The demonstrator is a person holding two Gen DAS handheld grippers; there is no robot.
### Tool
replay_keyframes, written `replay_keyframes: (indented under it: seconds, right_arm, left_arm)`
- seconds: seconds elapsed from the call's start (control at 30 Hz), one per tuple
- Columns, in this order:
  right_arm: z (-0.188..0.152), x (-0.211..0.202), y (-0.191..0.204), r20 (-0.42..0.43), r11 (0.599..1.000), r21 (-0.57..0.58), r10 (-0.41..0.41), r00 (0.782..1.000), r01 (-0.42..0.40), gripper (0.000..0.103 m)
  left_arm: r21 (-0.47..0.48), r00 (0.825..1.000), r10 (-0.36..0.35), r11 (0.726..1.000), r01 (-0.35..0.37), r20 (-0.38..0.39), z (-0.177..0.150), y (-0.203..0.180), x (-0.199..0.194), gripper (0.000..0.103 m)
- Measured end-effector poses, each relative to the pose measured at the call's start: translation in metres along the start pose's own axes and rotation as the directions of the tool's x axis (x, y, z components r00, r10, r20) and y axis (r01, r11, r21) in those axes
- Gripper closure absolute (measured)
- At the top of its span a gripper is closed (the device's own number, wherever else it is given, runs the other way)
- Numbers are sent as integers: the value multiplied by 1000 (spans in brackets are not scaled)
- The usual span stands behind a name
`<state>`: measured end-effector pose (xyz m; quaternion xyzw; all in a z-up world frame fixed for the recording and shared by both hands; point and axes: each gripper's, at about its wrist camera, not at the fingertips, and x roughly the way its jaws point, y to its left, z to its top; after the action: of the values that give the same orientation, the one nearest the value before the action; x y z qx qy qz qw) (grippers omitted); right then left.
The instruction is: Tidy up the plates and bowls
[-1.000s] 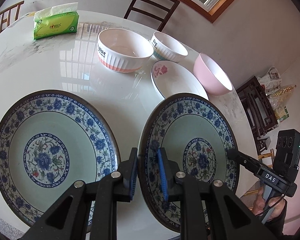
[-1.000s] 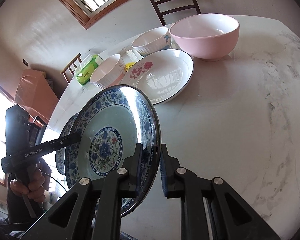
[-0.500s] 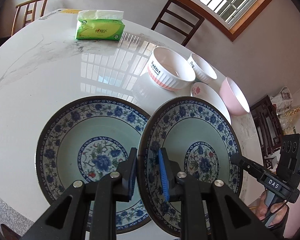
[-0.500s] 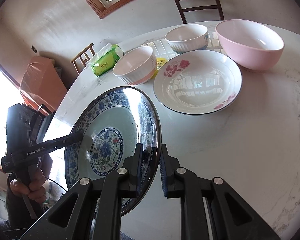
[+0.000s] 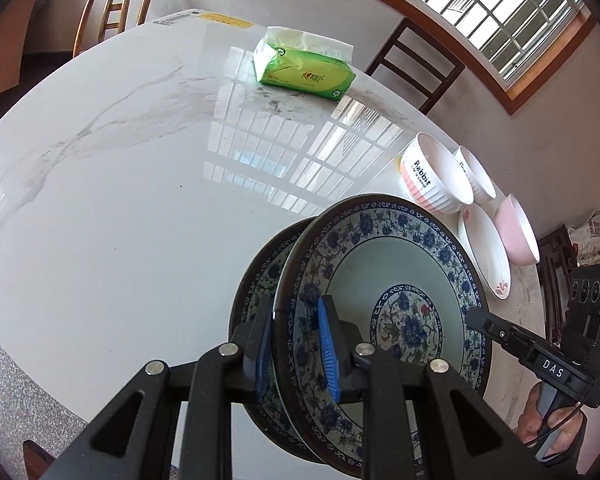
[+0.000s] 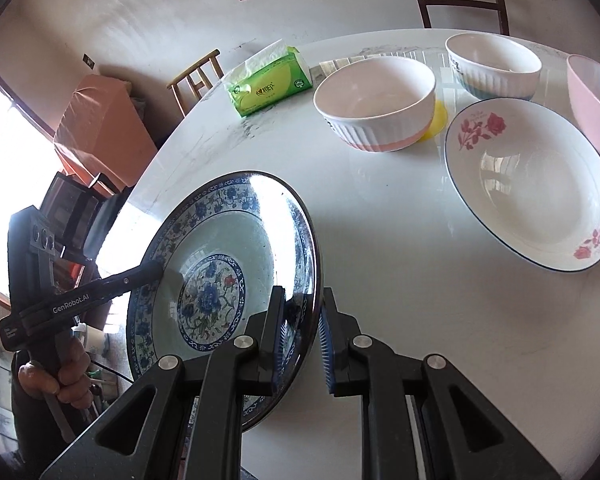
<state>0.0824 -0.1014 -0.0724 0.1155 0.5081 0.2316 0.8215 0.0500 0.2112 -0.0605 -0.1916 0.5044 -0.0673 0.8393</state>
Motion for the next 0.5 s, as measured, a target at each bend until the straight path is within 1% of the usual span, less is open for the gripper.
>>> replay_keyframes:
  seconds: [0.17, 0.4, 0.5]
  right_arm:
    - [0, 12, 4, -29, 1000, 5, -6, 1000, 7, 86]
    - [0, 20, 4, -46, 1000, 19, -16, 999, 17, 85]
    - [0, 23, 4, -55, 999, 7, -32, 998, 33, 84]
  left_arm:
    - [-19, 1000, 9, 1000, -9, -21, 1, 13, 6, 81]
    - [-8, 999, 30, 1000, -30, -32, 2, 13, 10, 81]
    - [1, 998, 45, 999, -45, -37, 2, 10, 13, 80]
